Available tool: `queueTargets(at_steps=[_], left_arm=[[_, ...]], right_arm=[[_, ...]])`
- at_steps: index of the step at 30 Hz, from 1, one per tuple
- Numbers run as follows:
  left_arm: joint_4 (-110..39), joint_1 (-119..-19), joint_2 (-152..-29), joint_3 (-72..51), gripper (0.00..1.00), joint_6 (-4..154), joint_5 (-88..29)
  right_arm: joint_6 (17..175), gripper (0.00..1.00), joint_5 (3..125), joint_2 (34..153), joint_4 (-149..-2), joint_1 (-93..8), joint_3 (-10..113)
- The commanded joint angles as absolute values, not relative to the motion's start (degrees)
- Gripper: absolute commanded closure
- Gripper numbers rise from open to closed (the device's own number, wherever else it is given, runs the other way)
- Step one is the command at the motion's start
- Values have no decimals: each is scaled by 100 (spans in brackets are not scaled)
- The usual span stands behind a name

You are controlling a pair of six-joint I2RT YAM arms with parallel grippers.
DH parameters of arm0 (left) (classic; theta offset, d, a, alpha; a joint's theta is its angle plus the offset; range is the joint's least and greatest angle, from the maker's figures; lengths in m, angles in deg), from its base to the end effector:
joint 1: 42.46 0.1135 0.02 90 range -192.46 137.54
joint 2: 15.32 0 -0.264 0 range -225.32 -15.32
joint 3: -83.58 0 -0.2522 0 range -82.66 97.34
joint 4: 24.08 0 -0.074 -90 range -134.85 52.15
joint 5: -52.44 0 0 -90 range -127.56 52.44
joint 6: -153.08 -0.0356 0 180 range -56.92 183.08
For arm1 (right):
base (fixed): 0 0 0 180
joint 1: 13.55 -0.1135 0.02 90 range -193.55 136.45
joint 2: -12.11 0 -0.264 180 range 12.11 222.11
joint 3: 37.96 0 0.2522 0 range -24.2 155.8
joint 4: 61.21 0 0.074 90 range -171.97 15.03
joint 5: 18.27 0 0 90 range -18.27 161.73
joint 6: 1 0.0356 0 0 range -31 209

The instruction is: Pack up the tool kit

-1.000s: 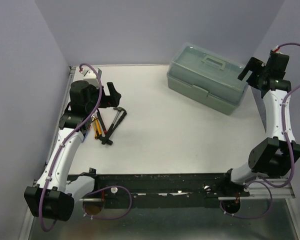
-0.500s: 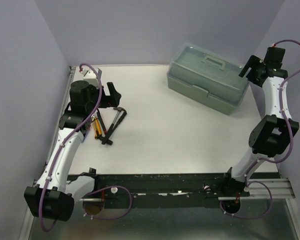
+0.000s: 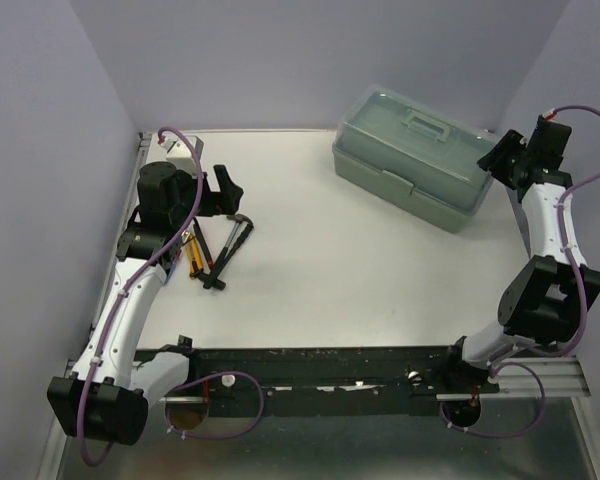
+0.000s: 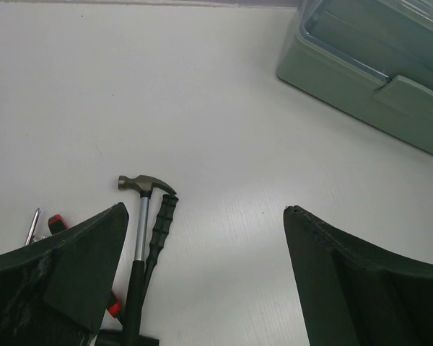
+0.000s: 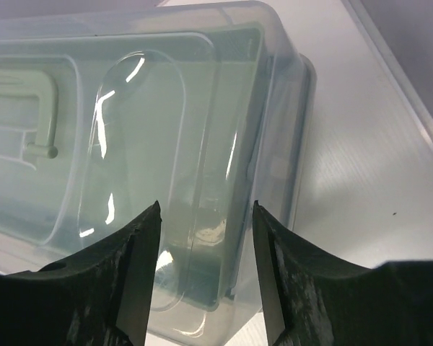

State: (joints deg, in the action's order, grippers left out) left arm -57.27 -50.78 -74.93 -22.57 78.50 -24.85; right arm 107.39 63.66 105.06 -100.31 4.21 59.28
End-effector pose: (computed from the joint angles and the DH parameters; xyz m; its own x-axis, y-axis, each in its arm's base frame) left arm 0.2301 -0.0416 0.3680 -0.4020 -0.2033 -0.8928 0.2491 0.9140 -0.3204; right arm 0.3584 -0.1096 0.3337 -0.4552 0.4738 -0.7538 0.3539 0.8732 0.3351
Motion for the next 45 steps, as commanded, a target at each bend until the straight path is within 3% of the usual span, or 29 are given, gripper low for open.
queueTargets(at_steps=[1, 15, 26, 34, 37, 45], left_arm=[[-5657, -5063, -7376, -2290, 1, 7881, -2289], [-5622, -5063, -7394, -2316, 1, 7925, -2192], [-5648, -5063, -7420, -2325, 1, 7837, -2341], [-5657, -5063, -7394, -2316, 1, 7820, -2385], [-5665, -5063, -7376, -2316, 1, 7811, -2385], [-5665, -5063, -7359, -2316, 1, 7811, -2394]], right_arm=[[11062, 43, 5723, 10177, -10248, 307, 4964], [11545, 43, 6452, 8569, -9843, -1353, 2960], [11809, 38, 6742, 8244, -10115, -2945, 3300], [11098, 8, 7147, 7628, -11266, -2954, 4372], [10668, 4, 7244, 7627, -11697, -2701, 4917], [9806, 3, 5821, 8110, -11742, -987, 5612]])
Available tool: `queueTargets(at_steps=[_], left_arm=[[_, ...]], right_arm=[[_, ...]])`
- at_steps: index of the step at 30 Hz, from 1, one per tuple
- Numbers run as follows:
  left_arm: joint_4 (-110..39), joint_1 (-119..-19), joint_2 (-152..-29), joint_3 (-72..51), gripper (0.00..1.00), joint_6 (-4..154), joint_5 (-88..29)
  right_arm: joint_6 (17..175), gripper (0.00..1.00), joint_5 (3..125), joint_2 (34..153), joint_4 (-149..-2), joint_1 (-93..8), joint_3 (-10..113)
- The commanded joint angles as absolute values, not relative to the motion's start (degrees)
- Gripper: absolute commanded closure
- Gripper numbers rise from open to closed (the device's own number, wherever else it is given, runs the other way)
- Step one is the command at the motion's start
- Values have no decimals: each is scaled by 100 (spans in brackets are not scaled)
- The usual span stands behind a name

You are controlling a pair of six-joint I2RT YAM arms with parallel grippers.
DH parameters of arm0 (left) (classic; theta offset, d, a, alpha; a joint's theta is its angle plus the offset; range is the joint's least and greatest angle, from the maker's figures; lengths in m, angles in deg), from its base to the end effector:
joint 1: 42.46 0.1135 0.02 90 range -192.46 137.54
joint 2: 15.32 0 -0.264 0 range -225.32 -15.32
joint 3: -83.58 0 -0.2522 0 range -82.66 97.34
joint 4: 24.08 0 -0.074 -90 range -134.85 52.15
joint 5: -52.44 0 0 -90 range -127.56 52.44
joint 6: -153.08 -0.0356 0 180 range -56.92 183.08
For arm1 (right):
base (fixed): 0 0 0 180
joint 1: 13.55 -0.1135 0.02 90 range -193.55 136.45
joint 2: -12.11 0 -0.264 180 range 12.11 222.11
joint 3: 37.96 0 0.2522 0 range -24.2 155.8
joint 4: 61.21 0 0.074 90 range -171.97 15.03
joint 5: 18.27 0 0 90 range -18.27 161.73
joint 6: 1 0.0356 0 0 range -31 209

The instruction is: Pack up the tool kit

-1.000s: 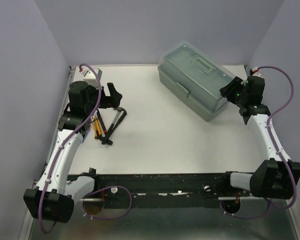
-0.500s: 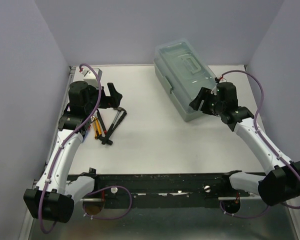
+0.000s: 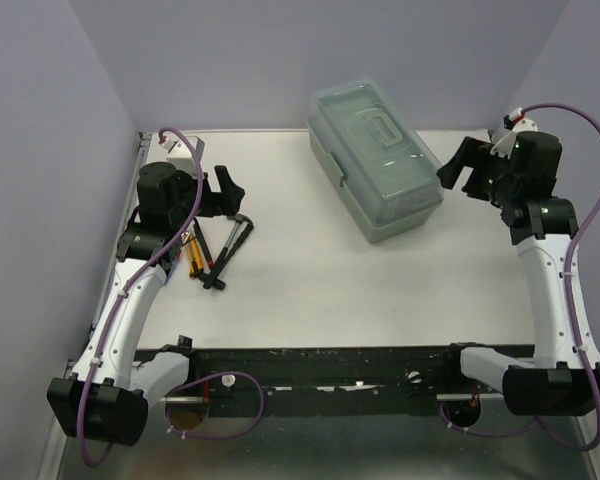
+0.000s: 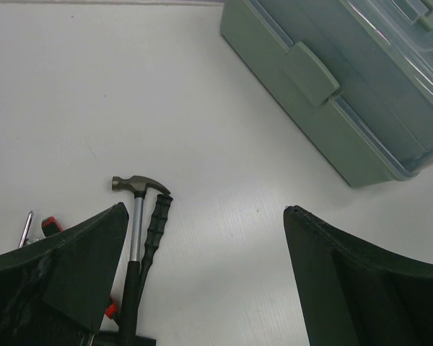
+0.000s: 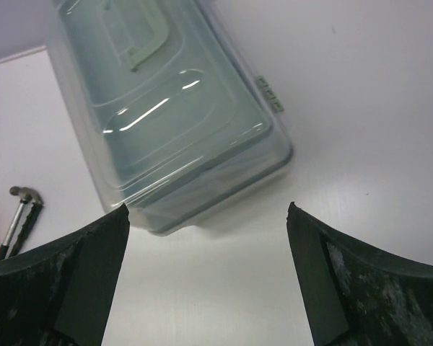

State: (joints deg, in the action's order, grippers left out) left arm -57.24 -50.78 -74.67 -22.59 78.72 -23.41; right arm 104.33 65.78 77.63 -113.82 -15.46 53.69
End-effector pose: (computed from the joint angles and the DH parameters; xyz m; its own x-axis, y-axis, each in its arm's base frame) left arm 0.2287 -0.0422 0.3689 -0.4048 -0.2050 -0.8911 0.2703 0.9042 -0.3308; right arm 0.2347 0.0115 0.4161 -0.4631 0.2477 -0.8510 -0.0036 0.9596 0.2812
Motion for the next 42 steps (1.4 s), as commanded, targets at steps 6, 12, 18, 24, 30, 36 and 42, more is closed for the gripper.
queueTargets(at_steps=[6, 12, 18, 24, 30, 36, 42], left_arm=[[-5692, -5063, -7341, -2307, 1, 7758, -2464], [-5692, -5063, -7385, -2299, 1, 7776, -2385], [-5700, -5064, -7420, -2299, 1, 7767, -2394], [-5709, -5063, -7482, -2299, 1, 7767, -2359], [-5700, -5063, -7508, -2316, 1, 7785, -2315], [-5701, -5063, -7491, -2299, 1, 7776, -2324], [-5692, -5063, -7517, -2307, 1, 7802, -2271]], right_arm=[[9060, 4, 5169, 9067, -11461, -397, 6192], [8373, 4, 4355, 9999, -11101, -388, 6728], [8276, 6, 3325, 11124, -11126, -379, 7695], [8179, 11, 3121, 11652, -11276, -475, 7995], [8056, 12, 3350, 11758, -11118, -774, 7626], [7959, 15, 3815, 11549, -11356, -1187, 7127], [8565, 16, 4667, 10635, -10828, -1591, 5694]])
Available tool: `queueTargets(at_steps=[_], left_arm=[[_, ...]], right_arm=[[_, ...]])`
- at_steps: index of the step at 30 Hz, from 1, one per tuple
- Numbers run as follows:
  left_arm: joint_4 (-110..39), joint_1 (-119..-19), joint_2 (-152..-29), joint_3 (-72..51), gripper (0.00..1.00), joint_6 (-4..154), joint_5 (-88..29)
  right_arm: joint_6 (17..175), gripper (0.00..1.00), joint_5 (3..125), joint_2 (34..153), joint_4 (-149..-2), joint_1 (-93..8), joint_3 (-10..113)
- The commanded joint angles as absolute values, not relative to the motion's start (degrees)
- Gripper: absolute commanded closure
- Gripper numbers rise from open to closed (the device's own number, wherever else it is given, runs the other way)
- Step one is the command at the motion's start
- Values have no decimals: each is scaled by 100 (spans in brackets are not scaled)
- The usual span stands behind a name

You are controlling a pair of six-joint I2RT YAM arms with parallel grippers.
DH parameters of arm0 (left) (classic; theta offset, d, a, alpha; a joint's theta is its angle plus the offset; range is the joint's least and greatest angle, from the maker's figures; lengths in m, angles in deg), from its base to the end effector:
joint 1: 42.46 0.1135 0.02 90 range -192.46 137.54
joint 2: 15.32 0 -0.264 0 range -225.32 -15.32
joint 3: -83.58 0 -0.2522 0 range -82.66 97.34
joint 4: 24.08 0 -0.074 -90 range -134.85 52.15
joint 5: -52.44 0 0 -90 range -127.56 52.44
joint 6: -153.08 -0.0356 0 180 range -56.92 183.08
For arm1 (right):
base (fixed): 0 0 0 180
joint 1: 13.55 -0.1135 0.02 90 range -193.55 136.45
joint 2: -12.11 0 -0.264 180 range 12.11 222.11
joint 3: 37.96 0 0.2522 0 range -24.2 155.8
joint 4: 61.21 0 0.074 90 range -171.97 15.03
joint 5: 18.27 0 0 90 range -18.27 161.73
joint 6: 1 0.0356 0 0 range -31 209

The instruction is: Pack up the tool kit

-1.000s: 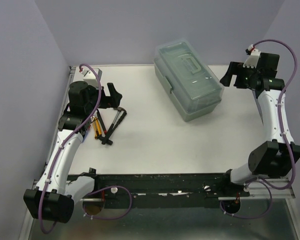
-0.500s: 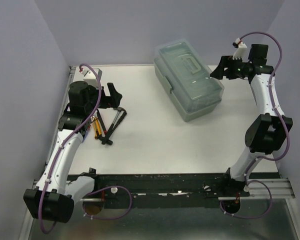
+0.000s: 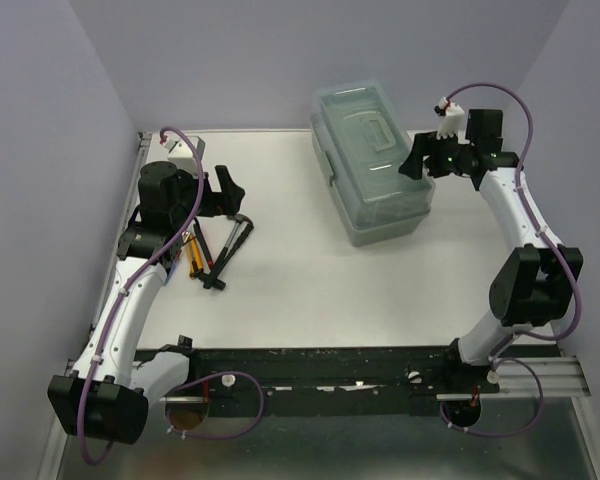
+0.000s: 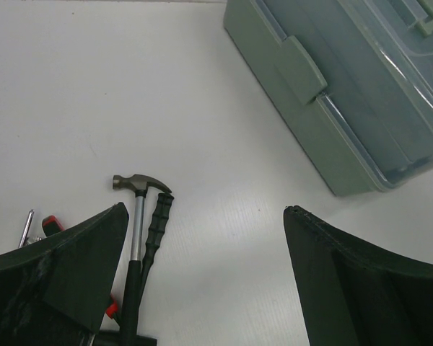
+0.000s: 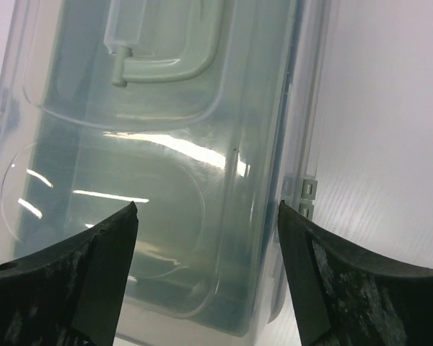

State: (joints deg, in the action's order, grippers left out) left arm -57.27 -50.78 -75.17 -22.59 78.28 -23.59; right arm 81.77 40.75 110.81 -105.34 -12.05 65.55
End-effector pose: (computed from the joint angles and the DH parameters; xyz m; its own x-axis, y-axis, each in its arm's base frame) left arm 0.2309 -0.0425 0.3670 -0.4101 -0.1972 -0.8905 0.2678 0.9073 -0.3242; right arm 0.3924 0.0081 0.3294 -0.5811 -0.0927 -0.8085 -0.4524 0.8627 0.2262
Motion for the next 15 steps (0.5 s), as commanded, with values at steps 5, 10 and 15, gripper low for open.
queueTargets(at_steps=[5, 10, 15], left_arm=[[-5674, -5064, -7526, -2316, 1, 7820, -2245], [-5657, -5081, -7534, -2325, 1, 7828, -2175], [-5613, -5090, -7578, -2334, 1, 7837, -2087]], right_arm=[[8873, 17, 5441, 10107, -10749, -2040, 5051], [9207, 16, 5802, 10202, -10950, -2163, 5252], [9418, 21, 5837, 10335, -11126, -2400, 5446]])
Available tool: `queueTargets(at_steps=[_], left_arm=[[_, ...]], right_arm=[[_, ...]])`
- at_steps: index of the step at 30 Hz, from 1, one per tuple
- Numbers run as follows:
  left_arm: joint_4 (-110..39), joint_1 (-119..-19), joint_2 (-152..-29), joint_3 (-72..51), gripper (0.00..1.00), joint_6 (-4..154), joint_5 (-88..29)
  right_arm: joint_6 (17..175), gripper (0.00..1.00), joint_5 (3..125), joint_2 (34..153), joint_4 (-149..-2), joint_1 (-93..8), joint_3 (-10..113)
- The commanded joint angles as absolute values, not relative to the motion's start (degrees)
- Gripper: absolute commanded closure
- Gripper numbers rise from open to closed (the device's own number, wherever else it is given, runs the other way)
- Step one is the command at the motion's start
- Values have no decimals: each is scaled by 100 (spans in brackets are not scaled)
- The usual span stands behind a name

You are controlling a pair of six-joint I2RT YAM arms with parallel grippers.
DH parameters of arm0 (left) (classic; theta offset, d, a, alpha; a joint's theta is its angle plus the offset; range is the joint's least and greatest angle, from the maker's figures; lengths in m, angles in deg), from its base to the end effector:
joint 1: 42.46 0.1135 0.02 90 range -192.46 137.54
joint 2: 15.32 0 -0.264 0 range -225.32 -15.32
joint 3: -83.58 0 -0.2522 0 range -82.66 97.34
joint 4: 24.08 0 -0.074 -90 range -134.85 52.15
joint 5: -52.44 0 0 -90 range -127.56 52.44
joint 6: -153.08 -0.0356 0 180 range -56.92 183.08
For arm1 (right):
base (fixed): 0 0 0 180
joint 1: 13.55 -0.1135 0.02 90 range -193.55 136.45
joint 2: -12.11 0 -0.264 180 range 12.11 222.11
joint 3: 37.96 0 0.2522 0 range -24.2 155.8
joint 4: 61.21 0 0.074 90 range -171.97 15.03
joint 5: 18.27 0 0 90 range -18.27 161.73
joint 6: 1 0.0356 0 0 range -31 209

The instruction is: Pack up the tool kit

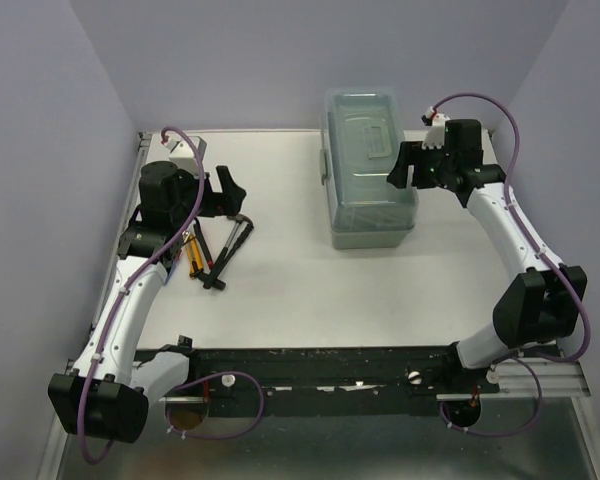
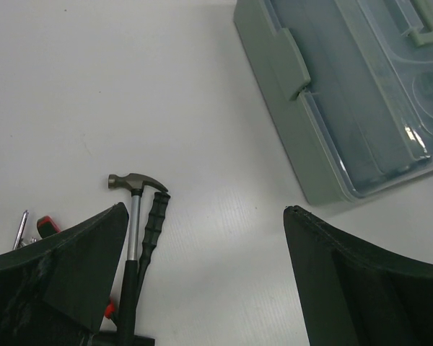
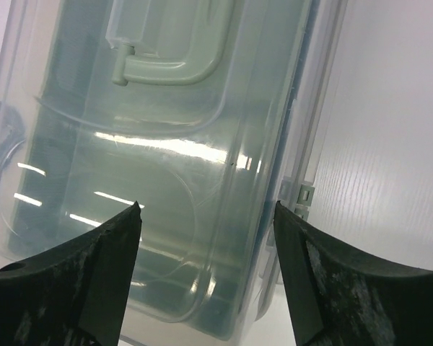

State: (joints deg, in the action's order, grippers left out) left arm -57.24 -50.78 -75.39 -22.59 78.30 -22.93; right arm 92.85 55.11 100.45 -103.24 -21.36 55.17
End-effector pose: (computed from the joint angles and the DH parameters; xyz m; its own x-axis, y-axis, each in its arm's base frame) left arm 0.2317 -0.0430 0.3663 -0.4158 -0.1959 -0.8881 0.2763 0.9032 -0.3286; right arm 0.3451 0.0576 0.3330 -0.6221 -0.0204 -0.7827 -0.3147 0.9218 0.2262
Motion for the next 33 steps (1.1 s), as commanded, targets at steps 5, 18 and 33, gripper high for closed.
queueTargets(at_steps=[5, 18, 33], left_arm=[[-5464, -5274, -7561, -2421, 1, 7837, -1929], [-4567, -6785, -8789, -1597, 1, 8769, -2025], [-5296, -7392, -10979, 215, 1, 8347, -2350]], right_arm=[[9743, 27, 6109, 10002, -11162, -2760, 4964], [10209, 30, 6505, 8964, -11039, -3332, 3390], [10280, 30, 6259, 8594, -10696, -3358, 2827]])
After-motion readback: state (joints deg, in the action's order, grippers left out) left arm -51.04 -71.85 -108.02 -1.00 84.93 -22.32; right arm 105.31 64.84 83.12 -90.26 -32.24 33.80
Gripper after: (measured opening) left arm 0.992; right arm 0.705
